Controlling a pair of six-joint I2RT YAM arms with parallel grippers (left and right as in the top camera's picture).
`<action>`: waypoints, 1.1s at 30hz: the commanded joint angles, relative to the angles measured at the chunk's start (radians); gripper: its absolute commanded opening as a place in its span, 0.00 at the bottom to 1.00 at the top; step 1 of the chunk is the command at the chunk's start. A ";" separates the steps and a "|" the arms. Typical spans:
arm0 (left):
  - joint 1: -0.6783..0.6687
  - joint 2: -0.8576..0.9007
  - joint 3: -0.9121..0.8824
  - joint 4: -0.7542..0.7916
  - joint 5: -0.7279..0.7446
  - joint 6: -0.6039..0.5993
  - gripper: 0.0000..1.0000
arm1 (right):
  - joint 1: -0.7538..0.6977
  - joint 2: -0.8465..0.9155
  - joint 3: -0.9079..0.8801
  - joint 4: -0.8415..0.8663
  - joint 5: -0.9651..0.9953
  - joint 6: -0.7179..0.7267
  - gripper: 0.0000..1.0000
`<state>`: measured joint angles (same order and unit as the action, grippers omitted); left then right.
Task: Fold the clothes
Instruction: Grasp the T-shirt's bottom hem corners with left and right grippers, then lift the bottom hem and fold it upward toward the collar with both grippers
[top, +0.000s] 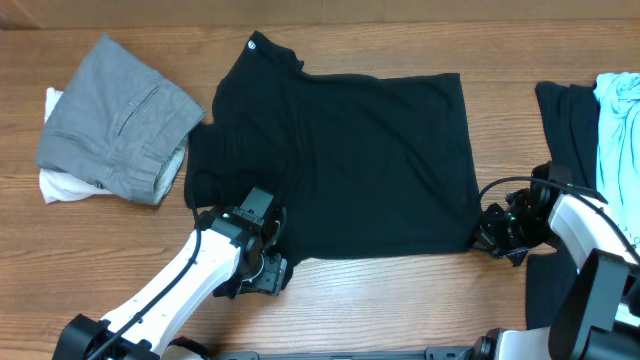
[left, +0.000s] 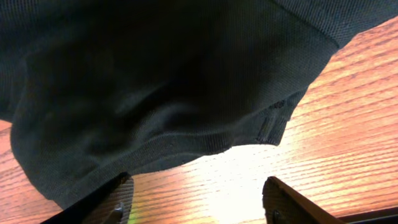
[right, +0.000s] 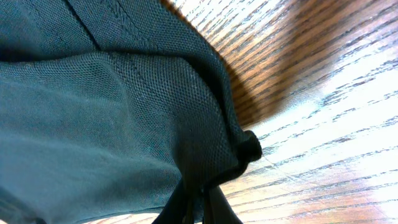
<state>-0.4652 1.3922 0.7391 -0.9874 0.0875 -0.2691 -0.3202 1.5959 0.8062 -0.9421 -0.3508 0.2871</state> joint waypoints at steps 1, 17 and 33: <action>-0.010 0.001 -0.004 0.004 -0.010 0.016 0.75 | -0.001 -0.019 0.014 0.004 0.008 -0.003 0.04; -0.085 0.151 0.029 -0.035 -0.056 -0.149 0.65 | -0.001 -0.019 0.014 0.003 0.008 -0.003 0.04; -0.098 0.205 0.076 0.106 0.082 -0.360 1.00 | -0.001 -0.019 0.014 -0.002 0.005 -0.003 0.04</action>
<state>-0.5598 1.5852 0.8001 -0.9180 0.0807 -0.5827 -0.3199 1.5959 0.8062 -0.9436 -0.3511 0.2871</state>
